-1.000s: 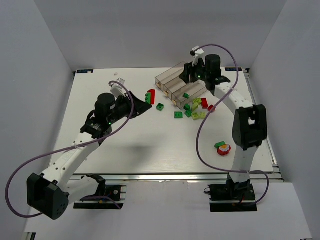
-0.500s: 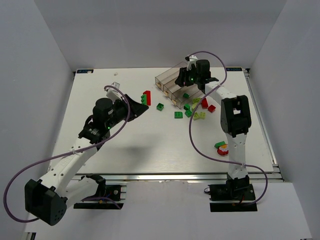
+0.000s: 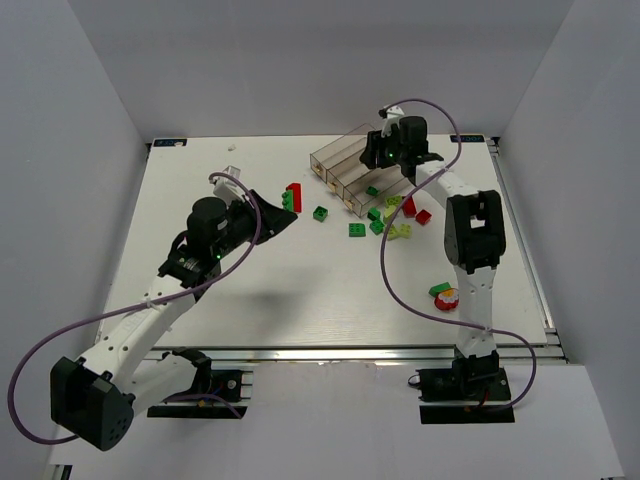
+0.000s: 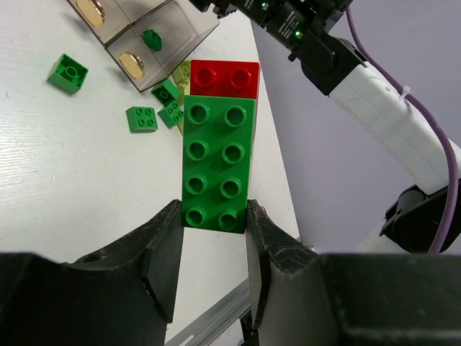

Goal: Sort the legos into containers by color

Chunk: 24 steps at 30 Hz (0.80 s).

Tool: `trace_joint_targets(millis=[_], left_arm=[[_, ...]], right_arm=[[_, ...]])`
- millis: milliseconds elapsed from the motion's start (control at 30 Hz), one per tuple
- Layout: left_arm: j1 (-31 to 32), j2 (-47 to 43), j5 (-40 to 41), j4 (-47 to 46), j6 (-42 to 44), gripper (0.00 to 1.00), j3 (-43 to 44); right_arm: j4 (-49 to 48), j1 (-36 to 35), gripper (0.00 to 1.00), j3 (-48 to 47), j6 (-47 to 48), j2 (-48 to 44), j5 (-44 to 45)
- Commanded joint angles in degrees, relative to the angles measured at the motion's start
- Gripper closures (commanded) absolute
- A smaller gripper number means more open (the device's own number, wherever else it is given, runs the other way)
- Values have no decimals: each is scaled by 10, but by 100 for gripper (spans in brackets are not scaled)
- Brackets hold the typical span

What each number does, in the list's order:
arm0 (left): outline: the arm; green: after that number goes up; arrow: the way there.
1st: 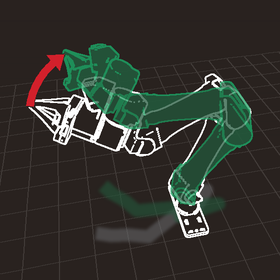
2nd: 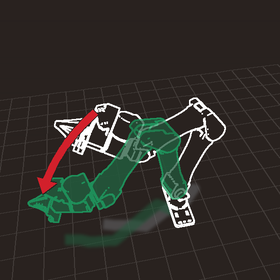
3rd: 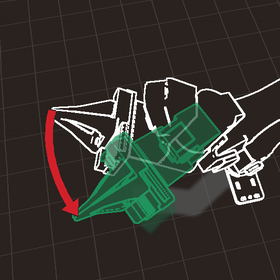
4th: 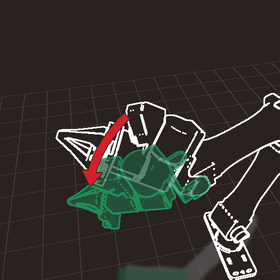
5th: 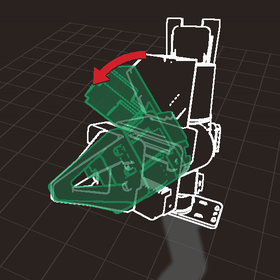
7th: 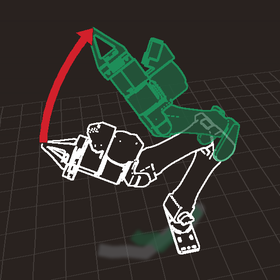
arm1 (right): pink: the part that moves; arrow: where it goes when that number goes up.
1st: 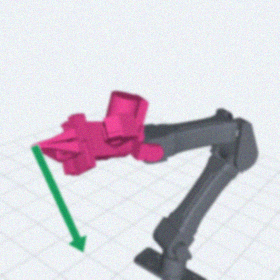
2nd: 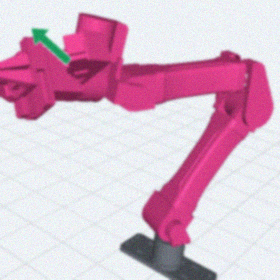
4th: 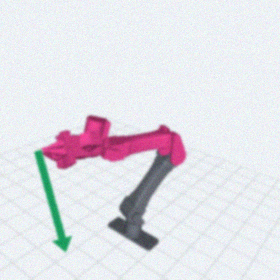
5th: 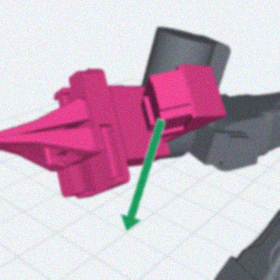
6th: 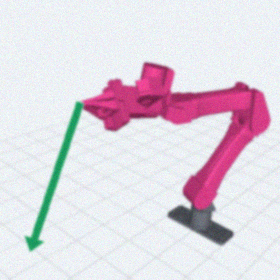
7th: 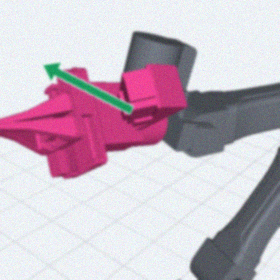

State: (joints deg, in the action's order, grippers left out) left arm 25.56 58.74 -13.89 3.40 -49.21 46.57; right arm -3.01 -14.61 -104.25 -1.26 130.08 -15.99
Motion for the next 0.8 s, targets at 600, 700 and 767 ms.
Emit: trace_joint_targets(millis=[600, 700, 767], left_arm=[[-3, -3, 2, -21, -3, 88, 4], [-3, -4, -12, -30, -6, 88, -3], [-3, -4, -21, -54, -10, 88, -13]], right_arm=[[-18, 6, 26, -51, 54, 29, -44], [-18, 8, 20, -50, 62, 7, -56], [-10, 10, 11, -47, 73, -11, -75]])
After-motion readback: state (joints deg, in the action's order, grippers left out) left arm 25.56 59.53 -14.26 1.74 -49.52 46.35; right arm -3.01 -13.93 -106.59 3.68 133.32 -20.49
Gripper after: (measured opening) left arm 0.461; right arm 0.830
